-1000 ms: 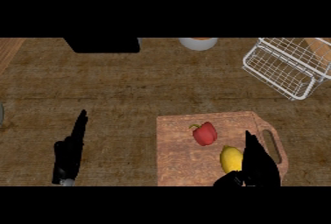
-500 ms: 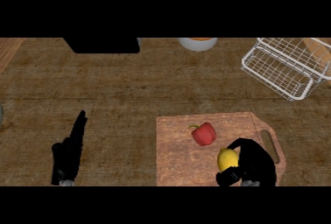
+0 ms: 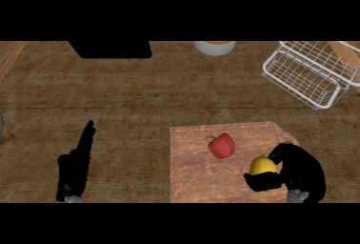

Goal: Pick the lemon from the cutting board and place it in the tiered basket

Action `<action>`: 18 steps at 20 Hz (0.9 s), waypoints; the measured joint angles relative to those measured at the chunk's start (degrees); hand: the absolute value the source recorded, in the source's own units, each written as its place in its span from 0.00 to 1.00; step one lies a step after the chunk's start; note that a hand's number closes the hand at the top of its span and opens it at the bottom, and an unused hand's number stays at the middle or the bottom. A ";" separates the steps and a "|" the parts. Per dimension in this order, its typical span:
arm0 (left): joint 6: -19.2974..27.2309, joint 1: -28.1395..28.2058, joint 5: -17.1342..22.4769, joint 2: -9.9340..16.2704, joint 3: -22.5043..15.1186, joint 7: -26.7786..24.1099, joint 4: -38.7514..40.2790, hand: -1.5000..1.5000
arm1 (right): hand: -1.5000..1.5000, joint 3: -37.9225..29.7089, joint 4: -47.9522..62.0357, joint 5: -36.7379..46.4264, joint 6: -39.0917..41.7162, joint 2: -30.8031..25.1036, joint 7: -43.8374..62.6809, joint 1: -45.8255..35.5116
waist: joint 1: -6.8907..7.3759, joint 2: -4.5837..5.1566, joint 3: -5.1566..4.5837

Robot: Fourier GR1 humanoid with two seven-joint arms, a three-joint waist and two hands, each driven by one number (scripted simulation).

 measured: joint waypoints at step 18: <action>0.62 1.53 -1.33 -1.04 1.01 -0.08 -0.92 0.50 | 1.00 -39.39 -17.35 -28.35 4.41 -20.71 -11.90 -5.47 | -1.33 -0.07 0.19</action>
